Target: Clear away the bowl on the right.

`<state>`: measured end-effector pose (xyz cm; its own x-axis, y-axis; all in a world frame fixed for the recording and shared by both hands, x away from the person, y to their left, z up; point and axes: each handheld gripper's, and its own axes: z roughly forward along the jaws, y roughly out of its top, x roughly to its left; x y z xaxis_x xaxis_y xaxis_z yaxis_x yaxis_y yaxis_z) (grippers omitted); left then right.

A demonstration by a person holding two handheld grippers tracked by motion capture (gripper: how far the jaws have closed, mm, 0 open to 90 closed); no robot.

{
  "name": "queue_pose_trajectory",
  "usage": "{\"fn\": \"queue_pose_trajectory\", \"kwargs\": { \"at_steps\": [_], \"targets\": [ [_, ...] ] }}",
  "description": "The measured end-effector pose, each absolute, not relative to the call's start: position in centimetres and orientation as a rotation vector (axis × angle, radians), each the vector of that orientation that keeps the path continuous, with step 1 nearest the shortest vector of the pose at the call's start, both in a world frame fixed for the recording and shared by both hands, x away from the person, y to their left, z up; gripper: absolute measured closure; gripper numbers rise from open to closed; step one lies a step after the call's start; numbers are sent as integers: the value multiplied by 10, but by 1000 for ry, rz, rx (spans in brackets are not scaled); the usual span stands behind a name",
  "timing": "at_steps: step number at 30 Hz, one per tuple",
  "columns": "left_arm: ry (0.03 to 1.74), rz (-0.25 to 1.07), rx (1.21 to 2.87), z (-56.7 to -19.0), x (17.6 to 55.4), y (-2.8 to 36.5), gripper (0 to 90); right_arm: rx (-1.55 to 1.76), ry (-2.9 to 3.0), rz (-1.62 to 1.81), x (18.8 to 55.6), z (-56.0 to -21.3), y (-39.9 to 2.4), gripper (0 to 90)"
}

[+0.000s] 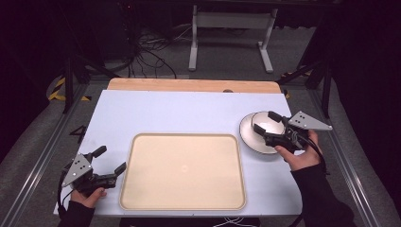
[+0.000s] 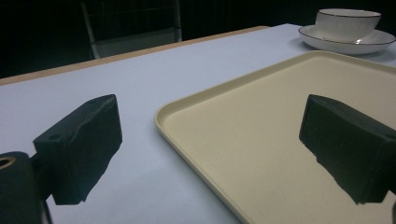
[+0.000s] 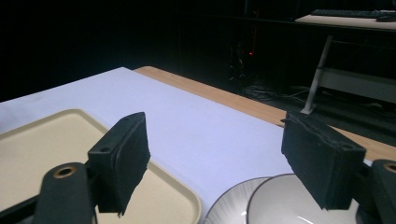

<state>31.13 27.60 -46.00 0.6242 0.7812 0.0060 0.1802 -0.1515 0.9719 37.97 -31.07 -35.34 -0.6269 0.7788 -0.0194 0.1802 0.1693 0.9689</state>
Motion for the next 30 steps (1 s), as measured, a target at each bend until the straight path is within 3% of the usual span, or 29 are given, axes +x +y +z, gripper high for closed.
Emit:
{"fn": "queue_pose_trajectory", "kwargs": {
  "at_steps": [30],
  "targets": [
    [801,642,1677,-460,311,276,66,1051,1811,1357,398,-347,-359,227]
  ]
}}
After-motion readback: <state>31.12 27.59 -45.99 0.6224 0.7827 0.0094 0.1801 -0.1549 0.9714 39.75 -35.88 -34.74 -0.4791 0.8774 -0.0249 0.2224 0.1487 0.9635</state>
